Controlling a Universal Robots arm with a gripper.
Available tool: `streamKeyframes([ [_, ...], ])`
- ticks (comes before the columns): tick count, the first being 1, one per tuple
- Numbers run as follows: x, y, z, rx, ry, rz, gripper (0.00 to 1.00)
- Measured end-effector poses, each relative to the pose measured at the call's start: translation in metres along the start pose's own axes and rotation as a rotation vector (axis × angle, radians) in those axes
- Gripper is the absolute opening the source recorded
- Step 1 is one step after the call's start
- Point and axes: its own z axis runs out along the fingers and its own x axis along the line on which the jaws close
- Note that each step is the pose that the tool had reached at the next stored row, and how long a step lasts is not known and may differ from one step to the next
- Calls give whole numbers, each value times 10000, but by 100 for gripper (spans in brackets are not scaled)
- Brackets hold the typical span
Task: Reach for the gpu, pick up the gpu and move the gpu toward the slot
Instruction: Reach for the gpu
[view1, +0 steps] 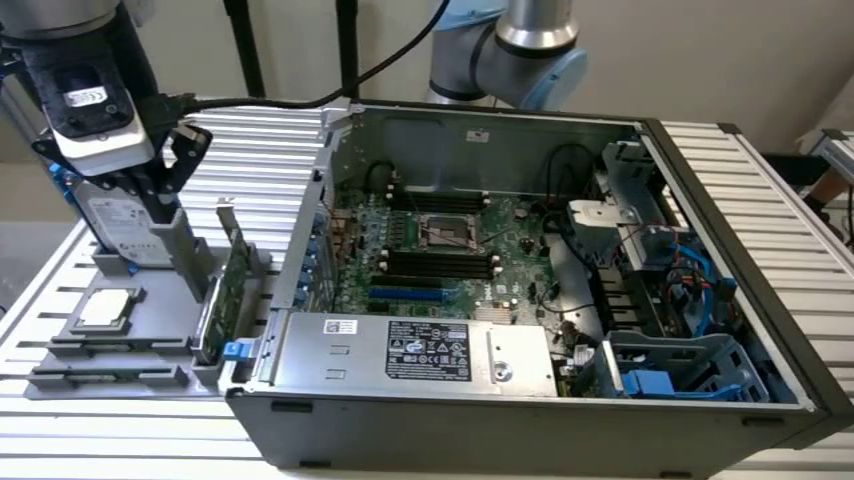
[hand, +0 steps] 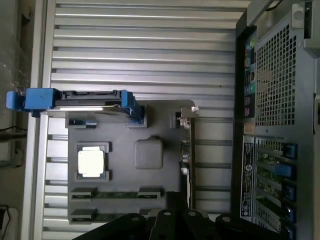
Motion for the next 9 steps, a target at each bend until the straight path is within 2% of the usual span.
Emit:
streamKeyframes([
  [3, -104, -54, 37, 1, 1, 1, 11],
  [6, -162, -57, 59, 6, -1, 1, 11],
  [9, -162, -44, 59, 91, 1, 1, 11],
])
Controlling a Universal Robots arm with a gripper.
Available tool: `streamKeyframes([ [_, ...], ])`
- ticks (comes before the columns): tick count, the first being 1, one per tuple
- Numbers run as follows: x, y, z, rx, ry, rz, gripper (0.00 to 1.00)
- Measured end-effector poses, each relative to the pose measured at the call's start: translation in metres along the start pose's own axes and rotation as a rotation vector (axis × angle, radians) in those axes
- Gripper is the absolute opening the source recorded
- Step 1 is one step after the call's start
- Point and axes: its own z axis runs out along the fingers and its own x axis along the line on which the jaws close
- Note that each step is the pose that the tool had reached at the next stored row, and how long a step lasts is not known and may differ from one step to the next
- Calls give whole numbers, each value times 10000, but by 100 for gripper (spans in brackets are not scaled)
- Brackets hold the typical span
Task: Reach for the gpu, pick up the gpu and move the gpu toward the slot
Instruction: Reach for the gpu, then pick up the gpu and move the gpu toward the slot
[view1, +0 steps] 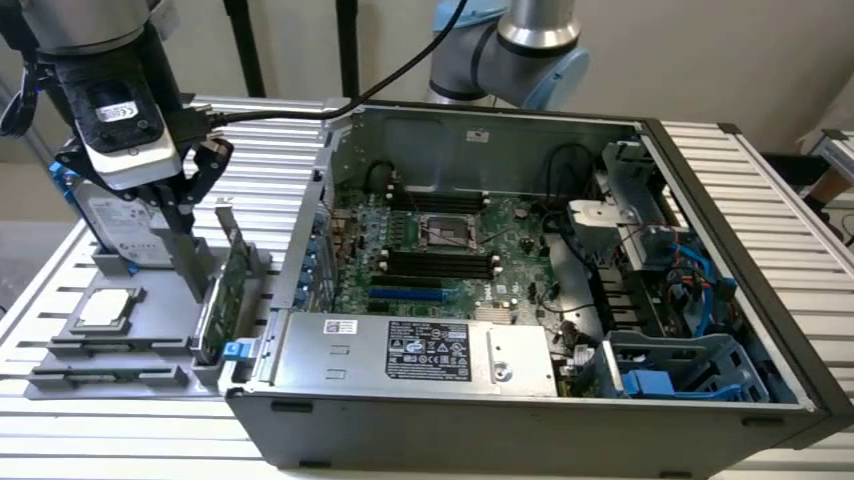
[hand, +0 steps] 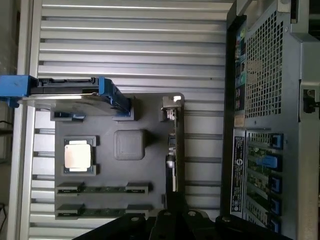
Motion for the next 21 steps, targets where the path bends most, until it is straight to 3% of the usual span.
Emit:
streamKeyframes([
  [21, 0, 3, 1, 9, -1, 0, 12],
])
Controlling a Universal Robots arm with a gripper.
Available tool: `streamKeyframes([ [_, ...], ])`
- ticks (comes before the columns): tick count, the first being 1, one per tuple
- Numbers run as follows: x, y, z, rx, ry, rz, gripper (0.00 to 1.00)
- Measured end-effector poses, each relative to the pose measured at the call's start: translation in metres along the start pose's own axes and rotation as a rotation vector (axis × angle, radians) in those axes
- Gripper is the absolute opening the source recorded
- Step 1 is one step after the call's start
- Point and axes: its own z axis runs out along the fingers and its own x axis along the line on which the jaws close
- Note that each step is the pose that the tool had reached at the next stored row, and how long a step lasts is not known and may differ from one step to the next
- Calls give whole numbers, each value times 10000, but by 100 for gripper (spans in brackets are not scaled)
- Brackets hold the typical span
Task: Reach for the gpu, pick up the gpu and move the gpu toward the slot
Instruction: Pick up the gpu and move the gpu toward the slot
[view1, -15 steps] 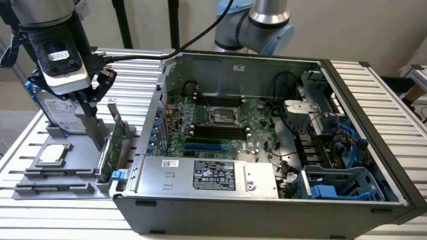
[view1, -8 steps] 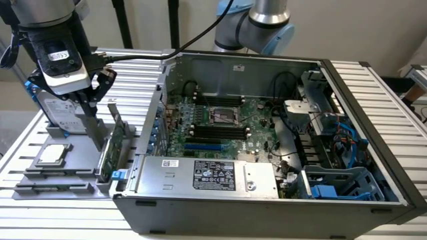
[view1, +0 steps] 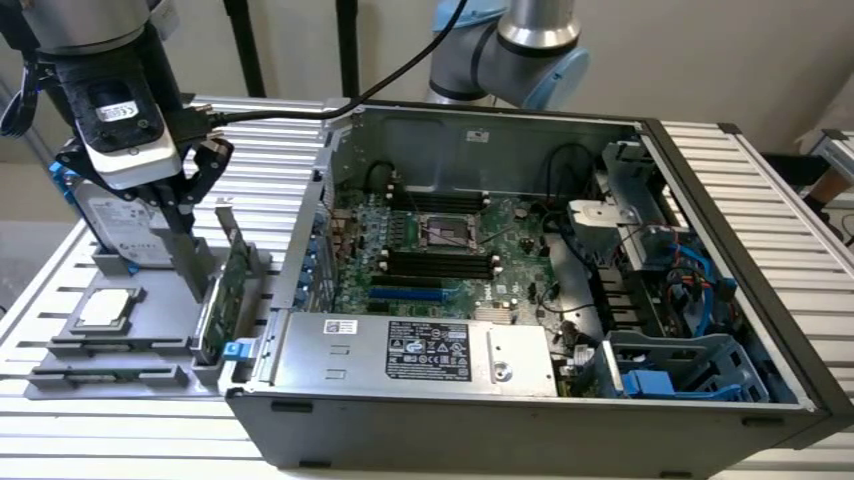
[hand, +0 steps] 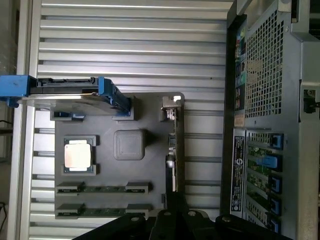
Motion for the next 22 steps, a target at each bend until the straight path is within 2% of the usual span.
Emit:
streamKeyframes([
  [2, 0, 0, 0, 1, 0, 0, 24],
  [3, 0, 0, 0, 1, 0, 0, 24],
  [5, 0, 0, 0, 1, 0, 0, 36],
  [8, 0, 1, 0, 4, 0, 0, 42],
  [9, 1, 3, 3, 4, -1, 0, 48],
  [18, 62, 38, 159, 7, -91, -28, 48],
  [22, 62, 37, 231, 8, -96, -86, 48],
])
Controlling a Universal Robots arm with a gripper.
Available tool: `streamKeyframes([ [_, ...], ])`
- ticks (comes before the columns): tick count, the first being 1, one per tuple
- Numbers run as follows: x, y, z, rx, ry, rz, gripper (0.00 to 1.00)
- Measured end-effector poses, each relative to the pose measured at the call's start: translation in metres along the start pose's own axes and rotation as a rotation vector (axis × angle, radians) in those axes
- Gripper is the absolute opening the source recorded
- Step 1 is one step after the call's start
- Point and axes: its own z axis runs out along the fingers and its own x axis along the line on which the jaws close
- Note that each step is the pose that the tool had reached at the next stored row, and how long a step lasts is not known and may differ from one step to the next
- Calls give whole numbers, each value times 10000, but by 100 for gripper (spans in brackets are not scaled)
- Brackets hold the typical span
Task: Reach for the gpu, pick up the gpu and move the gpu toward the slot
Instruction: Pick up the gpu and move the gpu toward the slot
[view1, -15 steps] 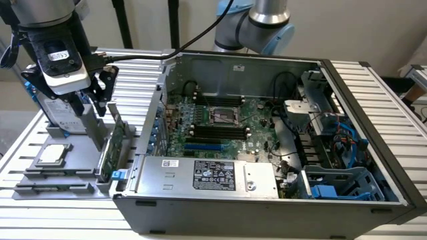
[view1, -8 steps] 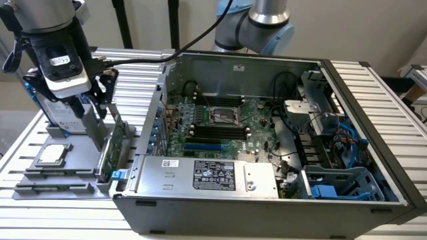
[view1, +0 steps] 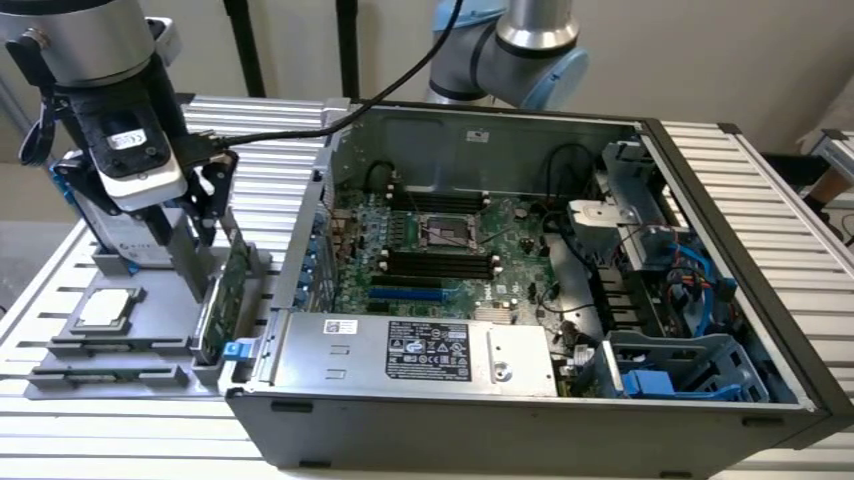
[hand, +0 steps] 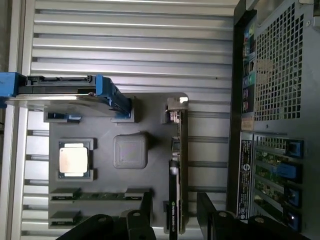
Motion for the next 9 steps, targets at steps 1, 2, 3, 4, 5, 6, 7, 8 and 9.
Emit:
streamKeyframes([
  [1, 0, 0, 18, 0, 0, -5, 48],
  [2, 1, -1, 36, 0, -1, -5, 48],
  [3, 2, -1, 54, 0, 0, -5, 48],
  [4, 3, -2, 72, 0, 0, -5, 48],
  [5, 4, -2, 91, -1, -1, -6, 48],
  [6, 5, -3, 110, -1, -4, -4, 48],
  [7, 6, -3, 127, 0, -9, 2, 48],
  [8, 6, -4, 146, 0, -18, 14, 48],
  [9, 7, -4, 163, 0, -25, 26, 48],
])
